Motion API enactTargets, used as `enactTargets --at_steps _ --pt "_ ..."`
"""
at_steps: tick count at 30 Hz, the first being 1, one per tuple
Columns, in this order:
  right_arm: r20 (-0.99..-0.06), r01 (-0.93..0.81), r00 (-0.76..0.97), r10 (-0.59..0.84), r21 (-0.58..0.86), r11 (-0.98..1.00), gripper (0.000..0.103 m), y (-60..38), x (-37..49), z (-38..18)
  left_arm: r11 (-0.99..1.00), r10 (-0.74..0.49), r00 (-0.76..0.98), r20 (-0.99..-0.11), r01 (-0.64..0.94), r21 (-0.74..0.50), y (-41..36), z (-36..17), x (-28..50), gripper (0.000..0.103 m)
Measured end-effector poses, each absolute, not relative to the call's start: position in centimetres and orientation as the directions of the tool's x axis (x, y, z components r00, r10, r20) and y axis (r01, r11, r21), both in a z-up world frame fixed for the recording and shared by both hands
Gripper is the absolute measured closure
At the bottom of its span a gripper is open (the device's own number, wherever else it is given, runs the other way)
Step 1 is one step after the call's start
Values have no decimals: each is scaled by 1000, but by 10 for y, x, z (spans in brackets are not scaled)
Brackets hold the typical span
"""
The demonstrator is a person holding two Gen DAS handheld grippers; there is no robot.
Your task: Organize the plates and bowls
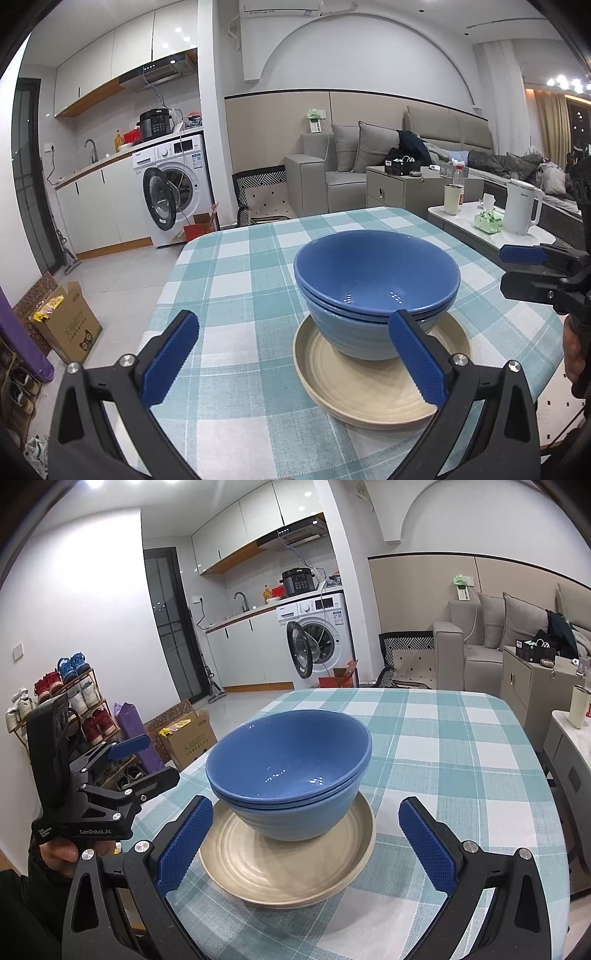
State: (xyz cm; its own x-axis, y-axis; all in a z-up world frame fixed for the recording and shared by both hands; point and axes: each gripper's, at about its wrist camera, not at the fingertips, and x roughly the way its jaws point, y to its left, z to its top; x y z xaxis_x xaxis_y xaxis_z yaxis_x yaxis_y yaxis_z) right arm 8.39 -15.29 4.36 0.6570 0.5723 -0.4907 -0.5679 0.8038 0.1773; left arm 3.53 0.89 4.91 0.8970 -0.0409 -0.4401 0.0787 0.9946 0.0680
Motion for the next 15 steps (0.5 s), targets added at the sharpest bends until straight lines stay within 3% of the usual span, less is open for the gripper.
enactTargets --at_steps 15 --pt "-467 -562 681 564 159 811 1 -158 79 41 997 -42 916 -399 66 46 10 47 24 0"
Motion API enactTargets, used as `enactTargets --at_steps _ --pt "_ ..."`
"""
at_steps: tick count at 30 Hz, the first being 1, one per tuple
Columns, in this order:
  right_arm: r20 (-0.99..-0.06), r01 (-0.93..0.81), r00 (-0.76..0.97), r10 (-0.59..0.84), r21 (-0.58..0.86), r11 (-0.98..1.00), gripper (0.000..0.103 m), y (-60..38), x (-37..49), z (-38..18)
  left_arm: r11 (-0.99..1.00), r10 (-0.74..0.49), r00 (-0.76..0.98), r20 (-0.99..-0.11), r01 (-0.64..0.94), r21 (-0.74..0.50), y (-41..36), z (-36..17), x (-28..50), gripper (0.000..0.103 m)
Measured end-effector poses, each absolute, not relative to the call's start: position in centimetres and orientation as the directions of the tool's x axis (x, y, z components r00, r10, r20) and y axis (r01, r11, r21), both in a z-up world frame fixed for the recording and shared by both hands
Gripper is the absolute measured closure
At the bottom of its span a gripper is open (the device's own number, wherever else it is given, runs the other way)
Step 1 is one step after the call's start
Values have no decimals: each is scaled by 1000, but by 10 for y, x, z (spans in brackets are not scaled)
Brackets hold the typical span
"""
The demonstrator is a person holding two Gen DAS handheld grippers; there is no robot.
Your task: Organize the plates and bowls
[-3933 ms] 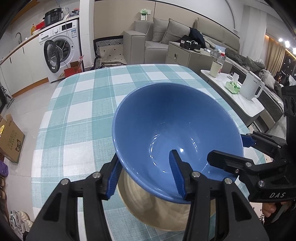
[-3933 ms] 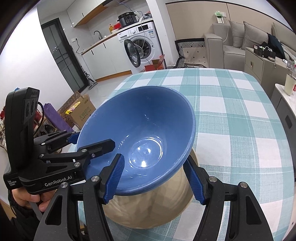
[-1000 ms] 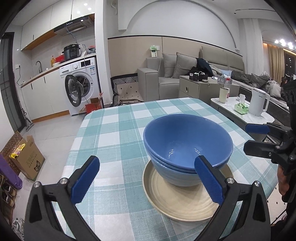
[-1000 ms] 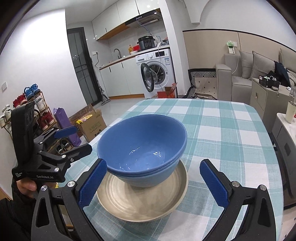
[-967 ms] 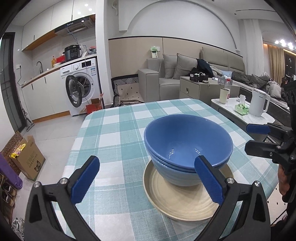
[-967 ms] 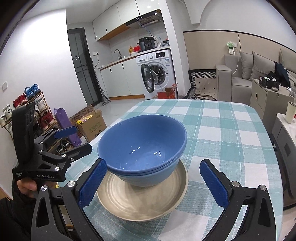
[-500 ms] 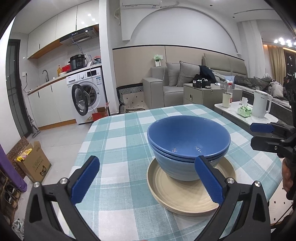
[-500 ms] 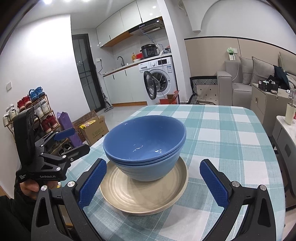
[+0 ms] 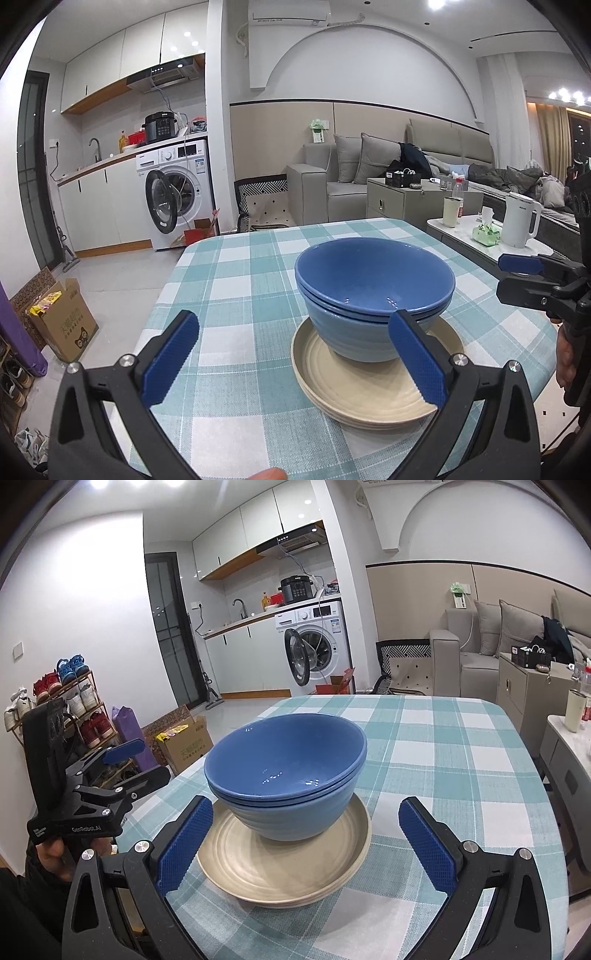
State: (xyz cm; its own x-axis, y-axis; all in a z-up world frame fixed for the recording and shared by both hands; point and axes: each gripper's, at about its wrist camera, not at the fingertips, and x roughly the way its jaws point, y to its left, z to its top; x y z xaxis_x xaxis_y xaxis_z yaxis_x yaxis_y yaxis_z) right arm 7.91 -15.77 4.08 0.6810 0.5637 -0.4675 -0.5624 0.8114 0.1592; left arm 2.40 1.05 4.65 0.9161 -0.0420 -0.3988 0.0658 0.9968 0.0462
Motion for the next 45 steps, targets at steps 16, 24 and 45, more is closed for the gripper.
enactTargets --at_steps 16,24,45 --pt "-397 -585 716 574 108 804 1 -166 54 27 997 -27 923 -384 54 59 14 22 6 0" --pt "-361 -590 732 577 88 803 1 -173 35 13 998 -19 935 -353 36 43 17 9 -4 0" --pt "-304 -593 751 586 80 801 1 -184 11 -1 999 -17 942 -334 30 35 16 3 -16 0"
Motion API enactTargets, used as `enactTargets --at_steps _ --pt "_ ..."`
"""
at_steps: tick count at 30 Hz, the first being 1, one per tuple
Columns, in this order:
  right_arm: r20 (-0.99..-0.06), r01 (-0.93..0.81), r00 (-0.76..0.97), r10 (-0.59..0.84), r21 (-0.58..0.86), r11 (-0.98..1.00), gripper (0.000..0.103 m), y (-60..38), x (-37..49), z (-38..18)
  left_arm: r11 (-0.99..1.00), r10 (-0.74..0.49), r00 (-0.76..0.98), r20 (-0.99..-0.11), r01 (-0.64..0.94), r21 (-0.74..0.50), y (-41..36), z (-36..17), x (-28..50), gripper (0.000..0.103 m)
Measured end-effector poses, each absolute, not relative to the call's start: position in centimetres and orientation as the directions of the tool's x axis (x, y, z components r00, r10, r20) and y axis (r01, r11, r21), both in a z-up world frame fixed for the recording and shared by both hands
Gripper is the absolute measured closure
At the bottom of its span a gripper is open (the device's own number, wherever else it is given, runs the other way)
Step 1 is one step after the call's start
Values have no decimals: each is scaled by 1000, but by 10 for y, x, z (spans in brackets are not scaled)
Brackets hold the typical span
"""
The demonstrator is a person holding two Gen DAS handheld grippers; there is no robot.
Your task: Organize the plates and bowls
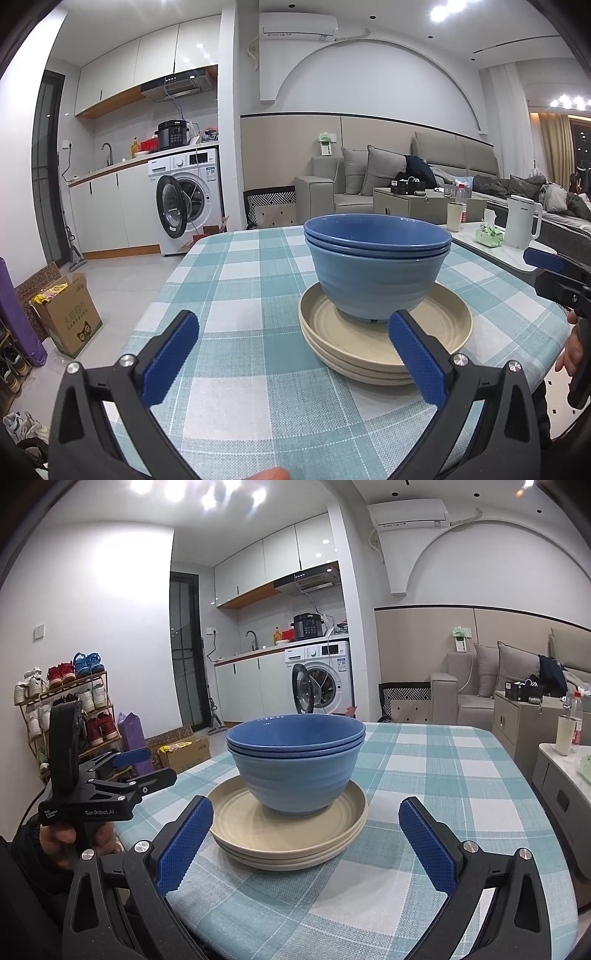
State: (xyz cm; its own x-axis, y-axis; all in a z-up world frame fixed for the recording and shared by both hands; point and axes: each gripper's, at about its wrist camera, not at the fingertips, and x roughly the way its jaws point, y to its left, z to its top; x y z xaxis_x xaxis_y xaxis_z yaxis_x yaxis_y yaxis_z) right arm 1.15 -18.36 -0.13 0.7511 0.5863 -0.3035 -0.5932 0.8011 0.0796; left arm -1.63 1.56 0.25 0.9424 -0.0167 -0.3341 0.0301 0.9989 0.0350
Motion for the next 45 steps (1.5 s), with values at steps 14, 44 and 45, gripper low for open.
enactTargets --at_steps 14,44,45 --pt "-302 -610 744 596 56 790 1 -178 5 -2 999 -20 942 -335 32 30 17 0 -15 0" --pt "-302 -614 742 598 51 788 1 -176 3 -3 999 -21 943 -331 33 30 16 -1 -17 0" --pt "-302 -614 742 598 52 788 1 -176 3 -3 999 -22 943 -331 33 29 16 -1 -17 0"
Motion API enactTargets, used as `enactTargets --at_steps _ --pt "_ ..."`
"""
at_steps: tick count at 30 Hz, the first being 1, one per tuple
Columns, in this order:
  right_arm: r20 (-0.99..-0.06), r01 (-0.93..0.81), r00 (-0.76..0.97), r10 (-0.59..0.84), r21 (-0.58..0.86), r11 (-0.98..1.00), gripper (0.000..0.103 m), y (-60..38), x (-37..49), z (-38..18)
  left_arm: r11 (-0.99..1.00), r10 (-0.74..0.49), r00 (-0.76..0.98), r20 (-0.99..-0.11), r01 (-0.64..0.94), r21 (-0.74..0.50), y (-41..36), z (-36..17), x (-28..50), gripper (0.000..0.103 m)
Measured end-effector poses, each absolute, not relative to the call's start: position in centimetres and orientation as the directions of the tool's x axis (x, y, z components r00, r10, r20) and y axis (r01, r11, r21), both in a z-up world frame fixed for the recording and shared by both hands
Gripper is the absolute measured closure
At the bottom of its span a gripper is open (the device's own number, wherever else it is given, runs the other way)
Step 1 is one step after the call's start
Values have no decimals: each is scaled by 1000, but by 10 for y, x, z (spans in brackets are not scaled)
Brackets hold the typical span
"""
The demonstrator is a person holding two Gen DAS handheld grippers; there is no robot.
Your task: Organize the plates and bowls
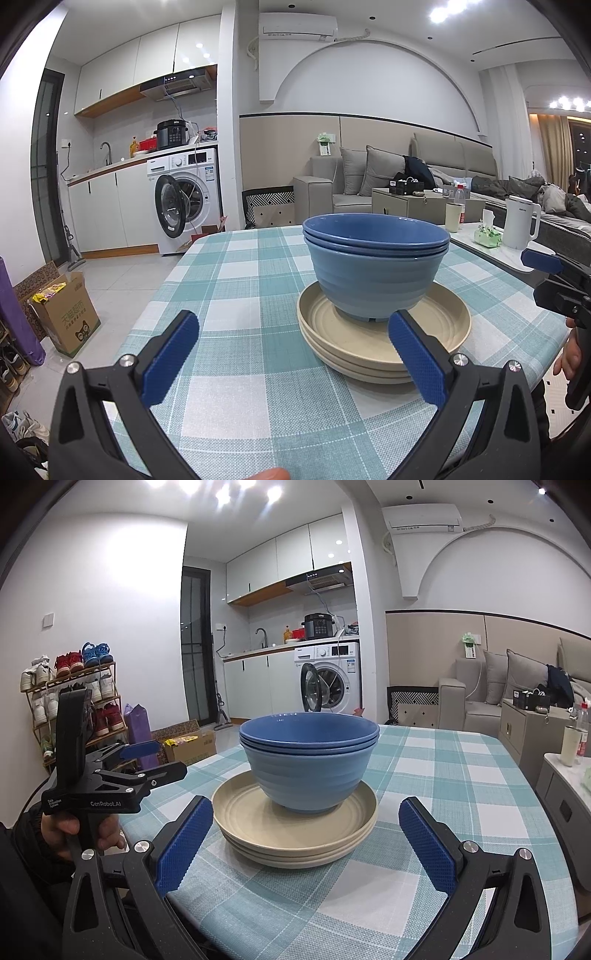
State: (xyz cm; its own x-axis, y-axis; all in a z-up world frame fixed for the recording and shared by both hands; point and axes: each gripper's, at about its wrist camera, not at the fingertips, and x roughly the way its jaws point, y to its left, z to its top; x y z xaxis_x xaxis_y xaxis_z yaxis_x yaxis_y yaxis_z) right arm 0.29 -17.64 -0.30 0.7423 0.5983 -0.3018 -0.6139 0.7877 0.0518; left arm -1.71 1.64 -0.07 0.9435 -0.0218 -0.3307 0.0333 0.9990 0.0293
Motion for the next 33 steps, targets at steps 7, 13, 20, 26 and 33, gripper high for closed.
enactTargets --at_steps 7,13,20,26,33 --pt "-301 -615 742 599 51 787 1 -176 2 -4 999 -21 943 -331 33 31 16 -1 -17 0" --pt "-302 -615 742 599 50 787 1 -176 2 -4 999 -21 944 -330 33 31 16 -1 -17 0" --pt "-302 -615 742 599 51 787 1 -176 2 -4 999 -21 943 -331 33 30 16 -1 -17 0" --pt "-301 -615 742 599 50 787 1 -176 2 -4 999 -22 943 -331 34 31 16 -1 -17 0" --pt "-302 -615 742 599 51 787 1 -176 2 -4 999 -28 944 -328 41 33 15 -1 -18 0"
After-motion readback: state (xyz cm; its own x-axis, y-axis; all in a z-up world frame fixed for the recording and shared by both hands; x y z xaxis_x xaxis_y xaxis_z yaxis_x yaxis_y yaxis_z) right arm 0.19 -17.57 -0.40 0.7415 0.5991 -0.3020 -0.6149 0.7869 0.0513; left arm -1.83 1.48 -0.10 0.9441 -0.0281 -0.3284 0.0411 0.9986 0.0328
